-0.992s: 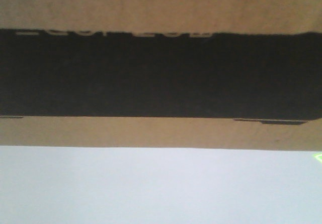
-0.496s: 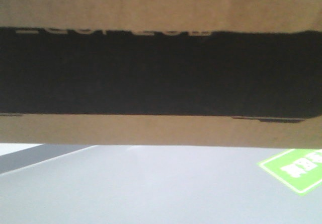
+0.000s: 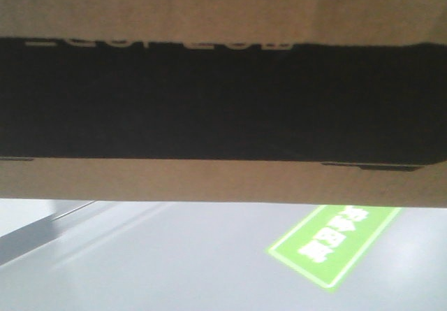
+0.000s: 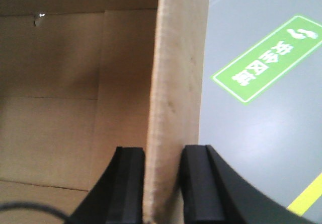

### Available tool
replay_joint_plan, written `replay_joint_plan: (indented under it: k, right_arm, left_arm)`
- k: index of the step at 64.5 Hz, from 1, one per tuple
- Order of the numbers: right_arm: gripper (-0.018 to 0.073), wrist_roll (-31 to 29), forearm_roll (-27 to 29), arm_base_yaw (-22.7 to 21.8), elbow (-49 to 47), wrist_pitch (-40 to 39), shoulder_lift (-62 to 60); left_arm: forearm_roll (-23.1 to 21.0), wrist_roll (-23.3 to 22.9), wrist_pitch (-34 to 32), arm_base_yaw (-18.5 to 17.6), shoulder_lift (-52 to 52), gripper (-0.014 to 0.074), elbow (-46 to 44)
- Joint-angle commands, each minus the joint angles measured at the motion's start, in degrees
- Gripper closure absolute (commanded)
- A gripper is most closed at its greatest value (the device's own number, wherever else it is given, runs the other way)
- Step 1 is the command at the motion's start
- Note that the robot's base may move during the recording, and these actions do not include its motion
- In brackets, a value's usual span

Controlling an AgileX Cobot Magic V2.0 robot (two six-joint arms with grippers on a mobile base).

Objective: Grab box from left shelf to table start
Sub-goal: 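Keep holding the box with both grippers while driving across the floor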

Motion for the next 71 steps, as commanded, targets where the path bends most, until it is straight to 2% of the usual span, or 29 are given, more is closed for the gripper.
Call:
replay_joint_plan:
  k: [1, 71]
  right_arm:
    - [0.0502, -0.2, -7.1, -0.7, -1.5, -6.5, 0.7]
    - [0.0502, -0.2, -6.9, -0.7, -1.5, -6.5, 0.7]
  left_arm:
    - [-3.0, 0.3, -10.9, -0.1, -0.3, 0.0701, -2.4]
    - [-3.0, 0.3, -11.2, -0.1, -0.2, 0.0701, -2.4]
